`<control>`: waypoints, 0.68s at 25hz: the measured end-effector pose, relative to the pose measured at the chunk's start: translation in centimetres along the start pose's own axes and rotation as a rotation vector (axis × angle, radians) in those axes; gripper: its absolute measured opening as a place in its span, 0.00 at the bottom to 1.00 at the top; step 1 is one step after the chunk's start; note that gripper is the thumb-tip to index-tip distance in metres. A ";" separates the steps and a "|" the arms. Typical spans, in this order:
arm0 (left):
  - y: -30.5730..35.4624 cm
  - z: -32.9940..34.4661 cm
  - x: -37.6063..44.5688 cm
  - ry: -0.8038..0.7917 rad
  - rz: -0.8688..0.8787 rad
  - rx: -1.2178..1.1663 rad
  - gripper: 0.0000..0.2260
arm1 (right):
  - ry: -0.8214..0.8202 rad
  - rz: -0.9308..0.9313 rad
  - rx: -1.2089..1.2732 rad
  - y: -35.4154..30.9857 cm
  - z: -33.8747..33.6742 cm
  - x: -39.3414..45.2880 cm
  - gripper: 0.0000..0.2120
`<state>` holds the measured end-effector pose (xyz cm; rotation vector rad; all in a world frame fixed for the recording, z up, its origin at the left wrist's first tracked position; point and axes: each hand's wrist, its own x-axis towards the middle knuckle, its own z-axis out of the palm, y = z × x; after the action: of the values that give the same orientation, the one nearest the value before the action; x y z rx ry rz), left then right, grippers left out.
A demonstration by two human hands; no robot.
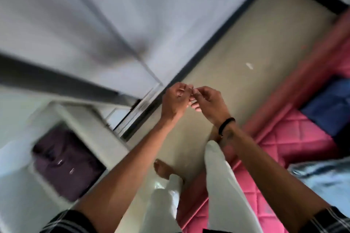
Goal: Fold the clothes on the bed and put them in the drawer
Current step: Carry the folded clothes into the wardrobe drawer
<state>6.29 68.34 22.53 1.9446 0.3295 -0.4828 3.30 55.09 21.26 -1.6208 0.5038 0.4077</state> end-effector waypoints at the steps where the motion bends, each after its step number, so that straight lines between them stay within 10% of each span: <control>1: 2.1 4.9 0.9 -0.093 0.033 0.074 0.10 | 0.086 0.017 0.028 1.3 -5.0 0.4 0.08; 10: 8.8 42.7 3.6 -0.667 0.005 0.401 0.16 | 0.657 0.250 0.111 15.7 -37.3 -1.1 0.08; 17: 3.8 59.5 5.1 -0.630 -0.058 0.742 0.30 | 0.810 0.597 -0.002 27.8 -50.6 0.6 0.13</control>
<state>1.56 12.51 1.63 2.3388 -0.2424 -1.3569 -12.80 2.69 3.25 -1.5753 1.6168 0.1613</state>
